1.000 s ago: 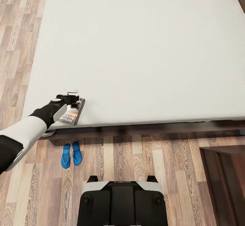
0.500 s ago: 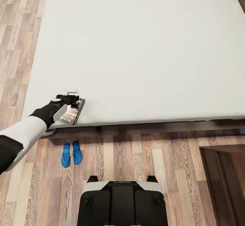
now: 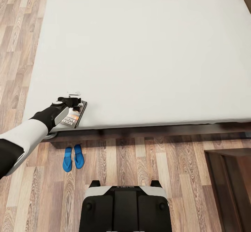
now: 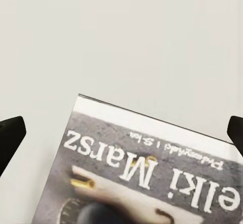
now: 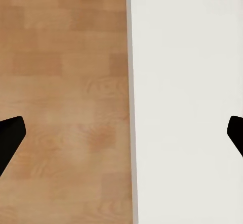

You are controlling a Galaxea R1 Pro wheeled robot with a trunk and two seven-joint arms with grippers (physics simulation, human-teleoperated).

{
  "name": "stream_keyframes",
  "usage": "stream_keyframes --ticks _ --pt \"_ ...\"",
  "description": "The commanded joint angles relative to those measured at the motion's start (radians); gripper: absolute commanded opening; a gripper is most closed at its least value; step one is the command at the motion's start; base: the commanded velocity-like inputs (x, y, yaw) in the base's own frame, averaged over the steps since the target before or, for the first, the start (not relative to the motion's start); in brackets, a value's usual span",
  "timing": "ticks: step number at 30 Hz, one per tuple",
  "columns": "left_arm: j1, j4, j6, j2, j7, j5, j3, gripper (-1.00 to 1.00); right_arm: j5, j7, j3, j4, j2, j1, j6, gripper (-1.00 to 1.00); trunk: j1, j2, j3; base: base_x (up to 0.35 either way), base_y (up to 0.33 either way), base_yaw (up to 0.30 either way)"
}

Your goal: In the bedroom, move the book from the bed onto either nightstand, and place the two sandals side by side next to the bed.

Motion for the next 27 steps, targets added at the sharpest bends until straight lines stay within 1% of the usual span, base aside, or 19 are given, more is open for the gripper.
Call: stream_keyframes --ticks 1,14,27 --pt "0.000 -0.004 0.005 0.001 0.008 0.008 -0.008 1.00 -0.010 -0.001 0.009 0.001 0.000 0.000 -0.005 1.00 0.000 -0.001 0.000 -0.002 0.000 0.000" --pt "0.000 -0.004 0.005 0.001 0.008 0.008 -0.008 1.00 -0.010 -0.001 0.009 0.001 0.000 0.000 -0.005 1.00 0.000 -0.001 0.000 -0.002 0.000 0.000" --pt "0.000 -0.005 0.005 0.001 0.008 0.008 -0.008 1.00 -0.010 -0.001 0.009 0.001 0.000 0.000 -0.005 1.00 0.000 -0.001 0.000 -0.061 0.044 0.000"
